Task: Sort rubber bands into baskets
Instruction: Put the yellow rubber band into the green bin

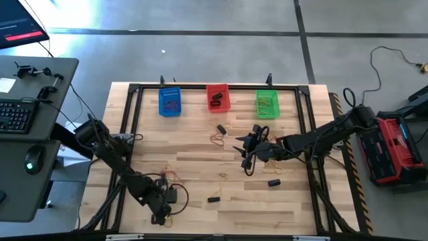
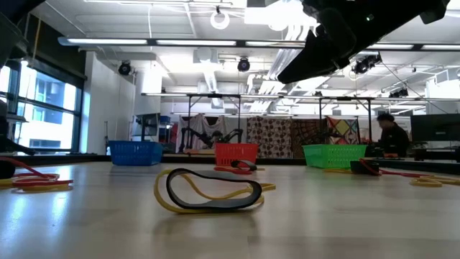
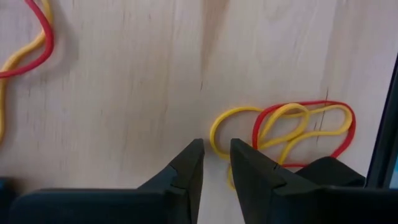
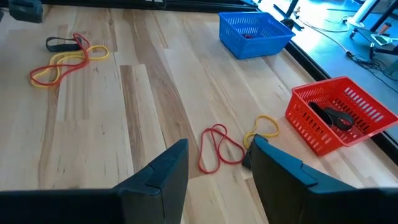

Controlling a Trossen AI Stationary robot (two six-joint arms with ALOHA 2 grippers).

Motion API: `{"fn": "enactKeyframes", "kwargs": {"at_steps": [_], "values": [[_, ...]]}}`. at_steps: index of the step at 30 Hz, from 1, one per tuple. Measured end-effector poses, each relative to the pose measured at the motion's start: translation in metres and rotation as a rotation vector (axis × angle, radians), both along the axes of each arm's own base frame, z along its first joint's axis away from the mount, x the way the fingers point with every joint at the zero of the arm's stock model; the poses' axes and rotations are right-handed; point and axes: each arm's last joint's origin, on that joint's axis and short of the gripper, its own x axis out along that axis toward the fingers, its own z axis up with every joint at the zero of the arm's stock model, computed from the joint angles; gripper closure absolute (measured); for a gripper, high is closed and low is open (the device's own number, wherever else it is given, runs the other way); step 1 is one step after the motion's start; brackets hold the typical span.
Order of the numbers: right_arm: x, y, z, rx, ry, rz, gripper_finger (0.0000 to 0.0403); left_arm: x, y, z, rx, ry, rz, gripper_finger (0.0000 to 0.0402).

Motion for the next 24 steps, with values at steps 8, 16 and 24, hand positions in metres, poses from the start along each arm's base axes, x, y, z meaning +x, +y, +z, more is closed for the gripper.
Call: {"fn": "enactKeyframes", "kwargs": {"at_steps": [8, 16, 24], "values": [[0.0, 0.0, 0.0, -0.004, 0.005, 0.002, 0.0242, 0.002, 0.005, -0.004, 0.02, 0.033, 0.035, 0.0348], [0.0, 0.0, 0.0, -0.002, 0.003, 0.001, 0.0242, 0.003, 0.013, 0.005, 0.017, 0.023, 0.023, 0.0397], [0.0, 0.0, 0.0, -0.002, 0.004, 0.001, 0.0242, -0.001, 0.031, 0.029, 0.037, 0.02, 0.038, 0.0401]]}}
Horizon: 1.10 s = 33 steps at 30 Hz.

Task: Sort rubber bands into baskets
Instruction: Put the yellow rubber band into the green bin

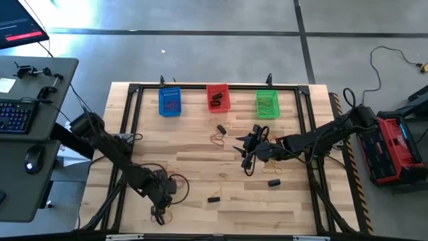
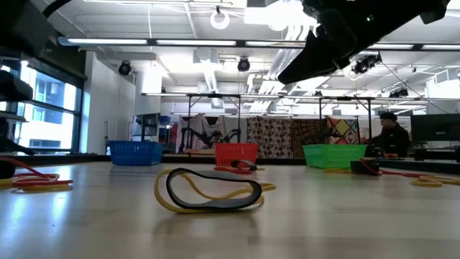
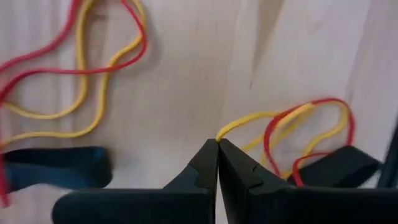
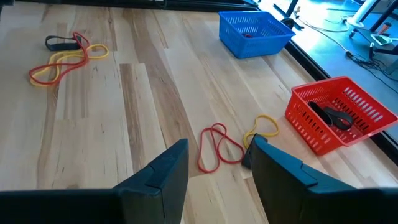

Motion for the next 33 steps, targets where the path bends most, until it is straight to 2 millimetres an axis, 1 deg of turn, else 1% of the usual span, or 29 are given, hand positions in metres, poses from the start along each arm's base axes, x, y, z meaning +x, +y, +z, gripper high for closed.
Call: {"fn": "enactKeyframes", "kwargs": {"at_steps": [9, 12, 17, 22, 26, 30, 33], "values": [[-0.001, 0.0, -0.001, -0.005, 0.019, 0.003, 0.0242, 0.0, 0.014, 0.029, -0.041, -0.105, 0.048, 0.0401], [-0.001, 0.0, -0.002, 0.001, 0.024, 0.015, 0.0242, -0.001, 0.017, 0.037, -0.053, -0.138, 0.04, 0.0402], [-0.001, 0.001, -0.002, 0.018, 0.026, 0.032, 0.0242, -0.003, 0.021, 0.047, -0.061, -0.179, 0.017, 0.0401], [-0.001, 0.001, -0.002, 0.026, 0.028, 0.042, 0.0242, -0.001, 0.027, 0.051, -0.018, -0.233, 0.011, 0.0401], [0.0, 0.001, -0.001, 0.025, 0.016, 0.045, 0.0242, 0.007, 0.037, 0.051, -0.003, -0.242, 0.043, 0.0401], [0.0, 0.0, -0.001, 0.002, 0.024, 0.052, 0.0242, 0.019, 0.053, 0.052, 0.032, -0.268, 0.034, 0.0401], [0.001, 0.0, -0.001, 0.038, 0.016, 0.053, 0.0242, 0.032, 0.067, 0.054, 0.051, -0.322, 0.017, 0.0401]]}}
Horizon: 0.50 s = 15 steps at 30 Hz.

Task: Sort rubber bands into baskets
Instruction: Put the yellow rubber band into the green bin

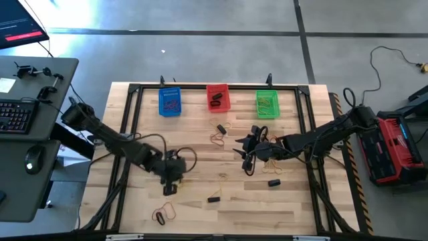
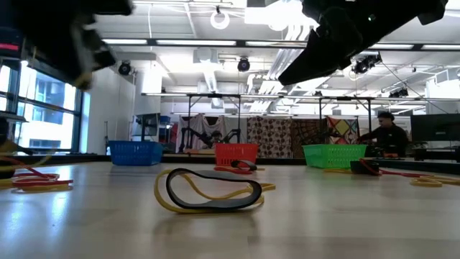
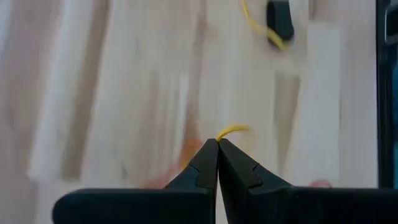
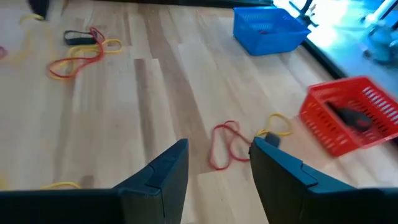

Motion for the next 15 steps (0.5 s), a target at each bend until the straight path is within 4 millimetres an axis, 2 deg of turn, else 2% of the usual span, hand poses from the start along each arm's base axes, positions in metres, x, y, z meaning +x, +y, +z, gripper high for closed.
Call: {"fn": "enactKeyframes", "kwargs": {"at_steps": [8, 11, 15], "values": [[0.003, 0.004, 0.005, 0.09, -0.073, 0.034, 0.0253, 0.027, 0.028, 0.013, 0.026, -0.198, -0.035, 0.0401], [0.004, 0.007, 0.006, 0.094, -0.084, 0.051, 0.0293, 0.032, 0.036, 0.019, 0.055, -0.26, -0.053, 0.0401], [0.004, 0.007, 0.006, 0.105, -0.084, 0.055, 0.0378, 0.038, 0.045, 0.026, 0.116, -0.343, -0.083, 0.0401]]}}
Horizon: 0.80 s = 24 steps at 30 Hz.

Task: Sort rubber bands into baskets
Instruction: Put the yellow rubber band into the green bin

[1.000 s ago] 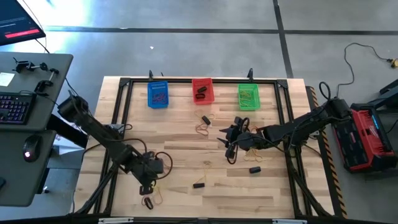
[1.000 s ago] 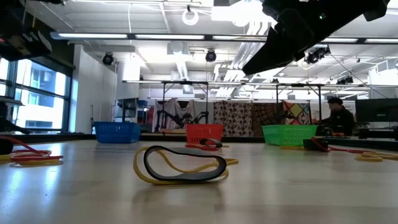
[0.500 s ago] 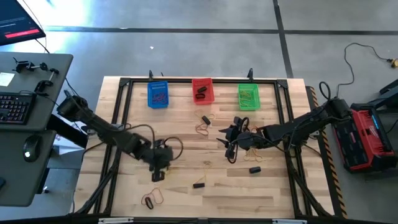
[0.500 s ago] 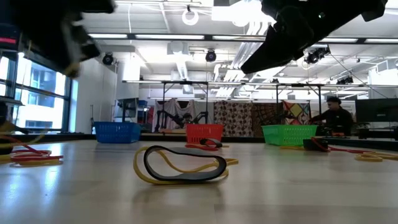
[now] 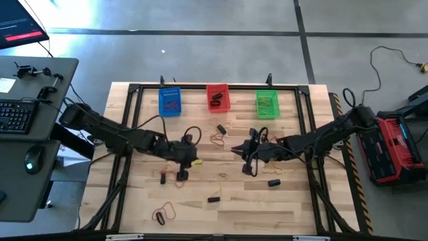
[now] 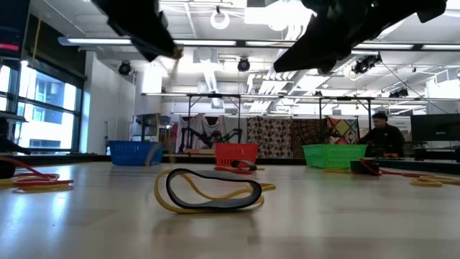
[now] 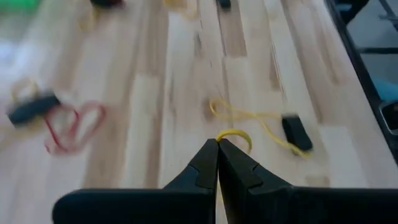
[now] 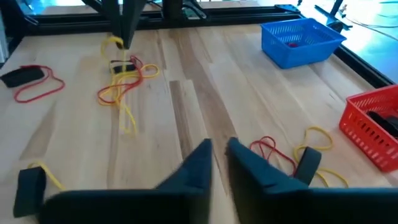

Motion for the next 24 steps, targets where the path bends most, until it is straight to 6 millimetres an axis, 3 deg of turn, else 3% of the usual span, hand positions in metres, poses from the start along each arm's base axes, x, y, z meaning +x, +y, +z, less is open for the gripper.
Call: {"fn": "enactKeyframes", "kwargs": {"at_steps": [3, 14, 24], "values": [[0.004, 0.001, -0.005, 0.005, 0.007, -0.003, 0.0389, 0.006, 0.008, 0.004, 0.046, -0.065, -0.028, 0.0401], [0.032, 0.008, -0.041, 0.044, -0.025, 0.035, 0.0318, 0.027, 0.042, 0.013, 0.085, -0.238, -0.106, 0.0401], [0.045, 0.01, -0.024, -0.001, -0.143, 0.045, 0.0232, 0.029, 0.063, 0.014, 0.149, -0.252, -0.082, 0.0401]]}}
